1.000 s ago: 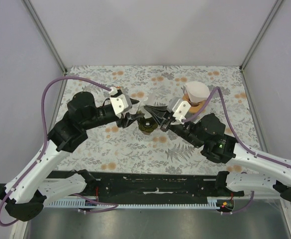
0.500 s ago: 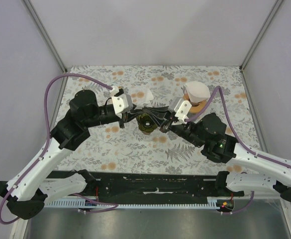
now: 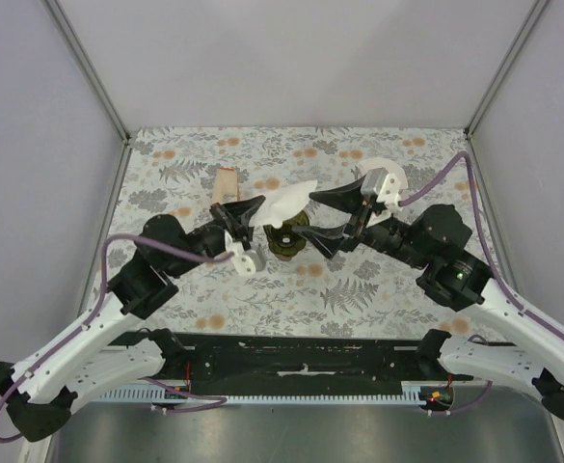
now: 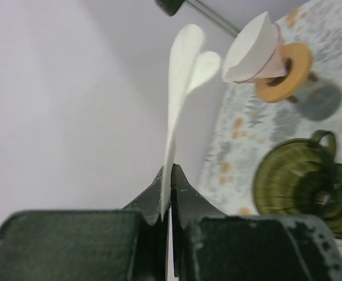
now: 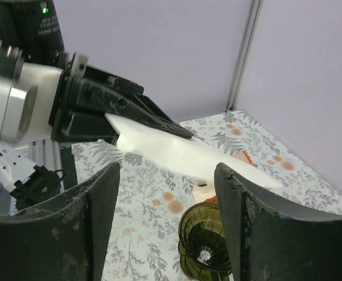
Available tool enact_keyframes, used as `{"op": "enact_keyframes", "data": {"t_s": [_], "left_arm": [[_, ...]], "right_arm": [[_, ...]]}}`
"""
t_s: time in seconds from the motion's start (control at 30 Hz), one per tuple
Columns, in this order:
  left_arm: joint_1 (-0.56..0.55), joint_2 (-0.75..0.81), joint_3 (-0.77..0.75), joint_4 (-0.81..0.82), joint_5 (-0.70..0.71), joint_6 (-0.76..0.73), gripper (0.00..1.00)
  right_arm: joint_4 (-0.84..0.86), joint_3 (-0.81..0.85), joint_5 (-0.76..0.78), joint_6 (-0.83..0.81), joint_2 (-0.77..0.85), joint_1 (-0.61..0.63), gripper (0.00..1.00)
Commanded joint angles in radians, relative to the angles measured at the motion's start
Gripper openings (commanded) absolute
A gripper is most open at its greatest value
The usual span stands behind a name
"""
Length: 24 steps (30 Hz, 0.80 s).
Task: Place the coffee filter in the dripper
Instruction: Place the coffee filter in the coffee dripper.
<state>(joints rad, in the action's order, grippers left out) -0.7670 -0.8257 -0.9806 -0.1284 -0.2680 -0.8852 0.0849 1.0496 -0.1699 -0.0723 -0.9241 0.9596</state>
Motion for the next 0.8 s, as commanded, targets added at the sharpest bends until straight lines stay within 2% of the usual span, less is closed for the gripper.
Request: {"op": "enact_keyframes", "data": {"t_s": [0.0, 0.07, 0.1, 0.13, 0.23, 0.43, 0.77], "left_arm": [[-0.075, 0.049, 0.159, 0.410, 0.162, -0.584, 0.02], [-0.089, 0.059, 0.238, 0.557, 0.171, -0.736, 0.02], [-0.094, 0.056, 0.264, 0.620, 0.170, -0.791, 0.02], [-0.095, 0.051, 0.279, 0.660, 0.173, -0.822, 0.02], [-0.104, 0.040, 0.299, 0.746, 0.199, -0.874, 0.02], [-0.121, 0.046, 0.324, 0.759, 0.245, -0.851, 0.02], [-0.153, 0.074, 0.347, 0.713, 0.234, -0.850, 0.02]], "right_arm": [[-0.038, 0.003, -0.290, 0.236, 0.027, -0.148, 0.77], [0.018, -0.026, -0.429, 0.345, 0.030, -0.226, 0.79], [0.059, -0.037, -0.478, 0.406, 0.021, -0.257, 0.85], [0.079, -0.037, -0.509, 0.452, 0.010, -0.271, 0.86], [0.078, -0.013, -0.519, 0.540, -0.044, -0.279, 0.96], [0.093, -0.028, -0.471, 0.632, -0.061, -0.331, 0.96], [0.228, -0.002, -0.536, 0.706, -0.134, -0.344, 0.93]]}}
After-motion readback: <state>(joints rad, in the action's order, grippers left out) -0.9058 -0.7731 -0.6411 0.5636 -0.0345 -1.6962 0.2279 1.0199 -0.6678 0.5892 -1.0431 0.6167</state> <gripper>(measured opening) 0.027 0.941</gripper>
